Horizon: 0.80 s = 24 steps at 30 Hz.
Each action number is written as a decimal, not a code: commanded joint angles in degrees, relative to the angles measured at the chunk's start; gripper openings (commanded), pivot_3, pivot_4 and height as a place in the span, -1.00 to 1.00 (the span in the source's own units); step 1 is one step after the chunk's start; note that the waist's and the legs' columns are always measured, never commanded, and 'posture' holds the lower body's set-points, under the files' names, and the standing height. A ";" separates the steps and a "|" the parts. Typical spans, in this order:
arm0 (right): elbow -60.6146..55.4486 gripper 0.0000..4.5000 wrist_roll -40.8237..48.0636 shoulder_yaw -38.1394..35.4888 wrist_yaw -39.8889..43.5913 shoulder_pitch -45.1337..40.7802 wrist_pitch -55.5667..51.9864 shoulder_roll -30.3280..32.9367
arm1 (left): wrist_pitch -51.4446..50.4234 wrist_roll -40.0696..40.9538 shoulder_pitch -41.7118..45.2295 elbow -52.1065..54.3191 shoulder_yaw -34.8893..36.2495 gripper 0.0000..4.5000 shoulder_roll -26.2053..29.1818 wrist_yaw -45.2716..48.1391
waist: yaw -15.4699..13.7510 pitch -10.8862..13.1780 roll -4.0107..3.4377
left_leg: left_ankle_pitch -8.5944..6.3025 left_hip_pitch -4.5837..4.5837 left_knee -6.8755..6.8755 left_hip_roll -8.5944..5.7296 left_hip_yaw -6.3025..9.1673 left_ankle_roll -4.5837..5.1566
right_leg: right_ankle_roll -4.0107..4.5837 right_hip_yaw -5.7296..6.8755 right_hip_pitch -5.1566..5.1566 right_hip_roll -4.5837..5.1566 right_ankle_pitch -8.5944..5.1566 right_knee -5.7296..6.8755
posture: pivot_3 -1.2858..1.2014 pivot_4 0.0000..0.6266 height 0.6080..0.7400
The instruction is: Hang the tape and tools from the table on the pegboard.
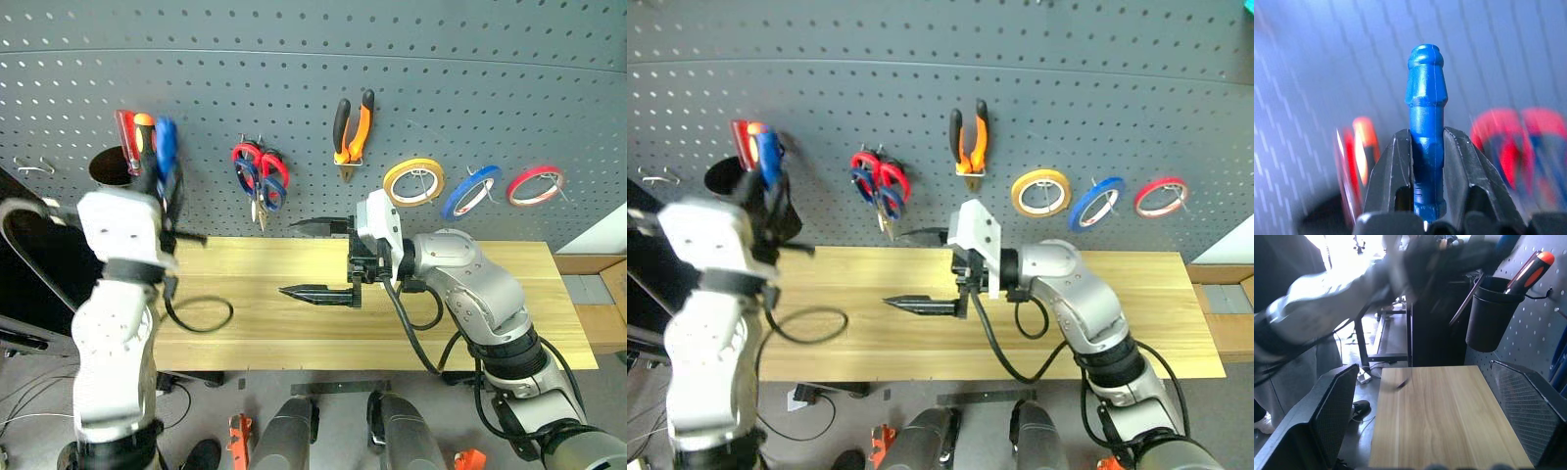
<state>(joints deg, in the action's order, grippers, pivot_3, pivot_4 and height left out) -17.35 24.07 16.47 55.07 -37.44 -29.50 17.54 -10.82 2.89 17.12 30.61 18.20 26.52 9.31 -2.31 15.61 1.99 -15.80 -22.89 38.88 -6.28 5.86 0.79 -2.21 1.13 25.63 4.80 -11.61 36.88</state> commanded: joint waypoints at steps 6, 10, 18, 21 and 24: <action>-0.90 1.00 -0.93 1.62 -0.82 -1.36 2.38 -1.61 | 6.51 2.29 15.13 -16.63 5.41 -0.77 6.51 0.77 | 0.95 -0.01 0.00 | 0.02 0.02 0.00 0.00 -0.06 -0.04 | 0.00 -0.07 0.06 -0.03 0.00 0.06 | 0.11 -0.33 1.00; 0.92 1.00 -1.85 -0.71 -6.45 -3.07 2.78 -5.15 | 10.03 3.48 16.49 -23.48 6.41 -0.77 6.69 0.60 | 1.03 -0.01 0.00 | 0.02 0.00 -0.01 0.01 -0.10 -0.05 | 0.01 -0.09 0.16 -0.04 0.00 0.09 | 0.09 -0.32 1.00; 3.98 1.00 -2.60 -6.20 -17.27 -8.43 3.53 -11.79 | 14.81 3.95 14.04 -28.06 7.01 -0.77 6.20 -0.34 | 1.12 -0.03 0.03 | 0.03 -0.05 0.00 0.01 -0.08 -0.07 | 0.01 -0.08 0.23 -0.04 0.01 0.09 | 0.07 -0.31 1.00; 3.97 1.00 -2.53 -6.24 -17.54 -8.80 3.79 -11.52 | 14.31 3.32 12.57 -28.66 7.30 -0.77 5.59 -1.86 | 1.26 -0.03 0.02 | 0.03 -0.05 -0.01 0.01 -0.10 -0.06 | 0.01 -0.10 0.23 -0.04 0.01 0.09 | 0.07 -0.32 1.00; 4.18 1.00 -2.38 -6.36 -17.58 -9.07 3.93 -11.17 | 10.09 4.81 11.42 -28.26 7.87 -0.77 4.62 -3.06 | 1.42 -0.03 0.03 | 0.04 -0.04 0.00 0.02 -0.11 -0.06 | 0.01 -0.11 0.23 -0.04 0.01 0.14 | 0.07 -0.32 1.00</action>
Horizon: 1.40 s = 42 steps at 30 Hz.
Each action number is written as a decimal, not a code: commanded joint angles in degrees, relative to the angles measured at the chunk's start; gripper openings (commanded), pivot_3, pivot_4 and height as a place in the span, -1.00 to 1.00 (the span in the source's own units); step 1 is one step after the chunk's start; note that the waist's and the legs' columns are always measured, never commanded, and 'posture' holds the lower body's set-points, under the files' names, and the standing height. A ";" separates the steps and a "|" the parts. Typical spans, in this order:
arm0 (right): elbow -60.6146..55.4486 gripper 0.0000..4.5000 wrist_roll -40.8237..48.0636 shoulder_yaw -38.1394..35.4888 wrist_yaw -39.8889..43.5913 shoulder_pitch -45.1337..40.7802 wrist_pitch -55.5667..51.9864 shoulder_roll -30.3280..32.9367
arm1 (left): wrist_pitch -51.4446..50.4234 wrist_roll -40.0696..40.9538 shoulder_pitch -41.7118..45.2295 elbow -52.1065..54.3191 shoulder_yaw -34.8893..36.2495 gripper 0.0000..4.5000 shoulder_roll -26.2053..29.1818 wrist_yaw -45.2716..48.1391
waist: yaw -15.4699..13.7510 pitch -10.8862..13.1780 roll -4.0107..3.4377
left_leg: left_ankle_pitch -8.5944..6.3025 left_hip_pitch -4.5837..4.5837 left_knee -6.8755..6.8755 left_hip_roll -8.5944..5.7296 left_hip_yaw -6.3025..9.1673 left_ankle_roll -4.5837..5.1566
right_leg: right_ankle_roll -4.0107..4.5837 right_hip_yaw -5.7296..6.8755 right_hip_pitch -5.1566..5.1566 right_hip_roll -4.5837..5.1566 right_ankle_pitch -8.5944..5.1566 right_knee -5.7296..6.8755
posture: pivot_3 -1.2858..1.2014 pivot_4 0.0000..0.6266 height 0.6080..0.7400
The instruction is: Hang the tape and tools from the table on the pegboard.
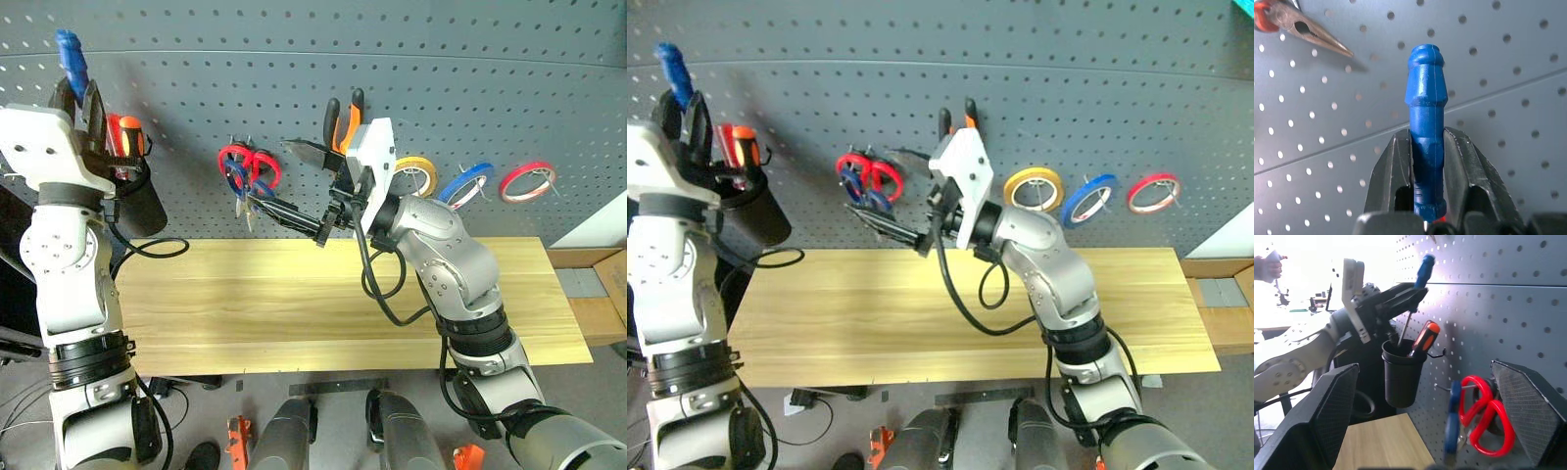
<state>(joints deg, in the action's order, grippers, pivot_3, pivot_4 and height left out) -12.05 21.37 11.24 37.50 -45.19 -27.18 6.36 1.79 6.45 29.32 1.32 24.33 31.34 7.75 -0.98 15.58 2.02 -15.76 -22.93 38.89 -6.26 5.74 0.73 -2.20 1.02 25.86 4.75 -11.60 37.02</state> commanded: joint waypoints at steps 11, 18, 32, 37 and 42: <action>0.28 1.00 0.65 -0.92 0.87 -2.09 1.88 0.76 | -5.20 3.41 -3.09 2.95 2.99 0.46 -0.55 -2.66 | 0.82 -0.02 0.03 | 0.00 0.00 0.01 0.00 -0.03 0.00 | 0.00 -0.03 0.02 0.00 0.00 0.03 | 0.08 -0.32 1.00; -2.96 1.00 5.85 -0.47 11.34 3.18 -1.77 8.12 | -13.50 19.45 -7.97 14.71 3.55 0.76 5.72 13.75 | 0.77 -0.07 0.10 | 0.00 -0.02 0.00 0.01 0.00 0.00 | 0.00 -0.03 0.01 0.00 0.00 -0.01 | 0.11 -0.33 1.00; 1.36 1.00 4.17 -10.38 5.81 23.09 -1.19 17.80 | -28.98 31.61 -36.46 25.86 0.73 0.76 0.47 18.38 | 0.61 -0.45 -0.05 | -0.02 0.25 -0.05 0.09 -0.12 0.02 | 0.05 -0.25 -0.31 -0.09 -0.03 -0.05 | 0.06 -0.36 1.00; 4.84 1.00 1.26 -12.29 2.75 29.58 3.25 17.80 | -23.49 24.89 -35.70 17.43 -4.39 0.76 -6.88 16.34 | -0.02 -1.19 -0.21 | -0.03 0.25 -0.02 0.07 -0.15 0.03 | 0.05 -0.26 -0.34 -0.09 -0.02 -0.07 | 0.01 -0.48 1.00; 10.20 1.00 -0.41 -18.17 -1.28 34.47 8.23 18.11 | -16.98 18.25 -34.69 8.42 -8.34 0.76 -10.63 16.26 | 0.11 -3.70 -0.40 | -0.03 0.40 -0.04 0.07 -0.26 0.03 | 0.05 -0.30 -0.47 -0.10 -0.02 -0.09 | -0.01 -0.66 1.00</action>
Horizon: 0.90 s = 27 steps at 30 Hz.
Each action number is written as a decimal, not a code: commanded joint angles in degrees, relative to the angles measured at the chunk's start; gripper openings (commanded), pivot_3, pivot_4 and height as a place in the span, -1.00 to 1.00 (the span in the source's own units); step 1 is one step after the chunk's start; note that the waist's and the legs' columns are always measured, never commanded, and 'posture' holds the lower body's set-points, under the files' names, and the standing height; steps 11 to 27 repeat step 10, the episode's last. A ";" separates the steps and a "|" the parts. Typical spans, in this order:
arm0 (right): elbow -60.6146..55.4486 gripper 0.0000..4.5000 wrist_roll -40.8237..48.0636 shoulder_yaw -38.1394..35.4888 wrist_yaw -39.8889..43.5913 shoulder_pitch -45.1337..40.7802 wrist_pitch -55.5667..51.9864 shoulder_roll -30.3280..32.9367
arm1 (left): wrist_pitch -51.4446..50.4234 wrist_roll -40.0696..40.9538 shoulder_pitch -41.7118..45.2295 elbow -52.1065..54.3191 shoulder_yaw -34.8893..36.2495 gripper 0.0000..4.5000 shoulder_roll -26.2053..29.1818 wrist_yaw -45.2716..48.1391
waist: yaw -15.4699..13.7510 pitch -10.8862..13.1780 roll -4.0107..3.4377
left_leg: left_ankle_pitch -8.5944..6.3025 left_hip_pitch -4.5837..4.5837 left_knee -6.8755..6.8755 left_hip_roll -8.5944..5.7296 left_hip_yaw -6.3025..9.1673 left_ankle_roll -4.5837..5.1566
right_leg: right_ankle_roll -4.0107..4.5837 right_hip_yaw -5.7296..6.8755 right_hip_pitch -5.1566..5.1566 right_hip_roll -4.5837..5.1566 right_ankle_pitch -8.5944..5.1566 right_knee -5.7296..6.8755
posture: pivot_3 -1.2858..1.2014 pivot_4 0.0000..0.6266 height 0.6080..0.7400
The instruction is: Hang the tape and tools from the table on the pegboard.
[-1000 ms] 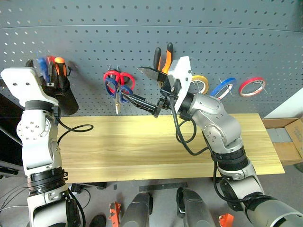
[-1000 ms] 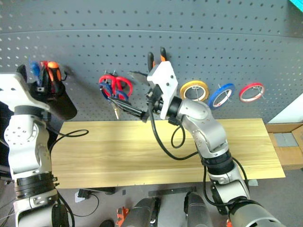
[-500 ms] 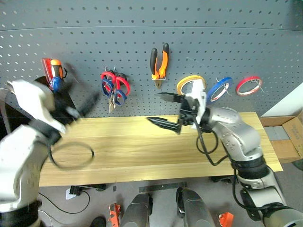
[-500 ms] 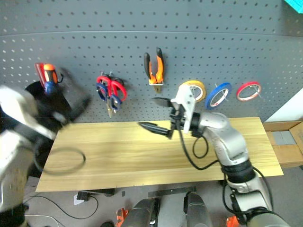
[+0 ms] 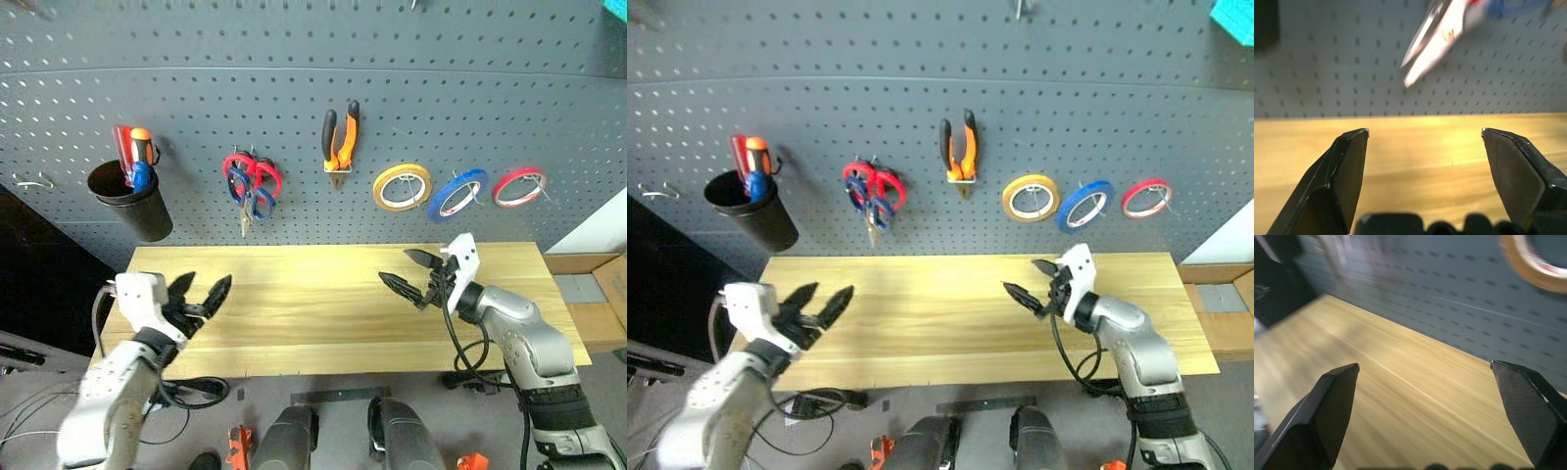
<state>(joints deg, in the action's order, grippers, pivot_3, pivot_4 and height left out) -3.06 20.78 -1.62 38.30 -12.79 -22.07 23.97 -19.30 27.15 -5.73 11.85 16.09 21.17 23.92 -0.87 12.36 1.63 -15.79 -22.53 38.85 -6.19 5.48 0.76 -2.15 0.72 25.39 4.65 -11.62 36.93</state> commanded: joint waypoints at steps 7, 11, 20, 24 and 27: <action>9.20 1.00 -2.43 -8.93 -4.53 6.82 8.28 0.58 | 9.96 -4.67 0.15 -8.89 0.67 0.76 -1.47 0.74 | 0.39 -3.65 -0.44 | -0.23 0.98 -0.10 0.09 -0.09 0.35 | -0.03 -0.07 -0.98 -0.16 -0.04 -0.13 | -0.01 -0.83 1.00; 10.38 1.00 -1.85 -8.96 -4.31 5.52 9.19 -0.04 | 11.65 -5.35 0.42 -10.54 0.73 0.76 -1.17 0.98 | 0.95 -3.96 -0.71 | -0.40 1.79 -0.13 0.21 -0.18 0.32 | -0.39 -0.12 -1.88 -0.23 -0.31 -0.33 | -0.01 -0.89 1.00; 10.38 1.00 -1.85 -8.96 -4.31 5.52 9.19 -0.04 | 11.65 -5.35 0.42 -10.54 0.73 0.76 -1.17 0.98 | 0.95 -3.96 -0.71 | -0.40 1.79 -0.13 0.21 -0.18 0.32 | -0.39 -0.12 -1.88 -0.23 -0.31 -0.33 | -0.01 -0.89 1.00; 10.38 1.00 -1.85 -8.96 -4.31 5.52 9.19 -0.04 | 11.65 -5.35 0.42 -10.54 0.73 0.76 -1.17 0.98 | 0.95 -3.96 -0.71 | -0.40 1.79 -0.13 0.21 -0.18 0.32 | -0.39 -0.12 -1.88 -0.23 -0.31 -0.33 | -0.01 -0.89 1.00; 10.38 1.00 -1.85 -8.96 -4.31 5.52 9.19 -0.04 | 11.65 -5.35 0.42 -10.54 0.73 0.76 -1.17 0.98 | 0.95 -3.96 -0.71 | -0.40 1.79 -0.13 0.21 -0.18 0.32 | -0.39 -0.12 -1.88 -0.23 -0.31 -0.33 | -0.01 -0.89 1.00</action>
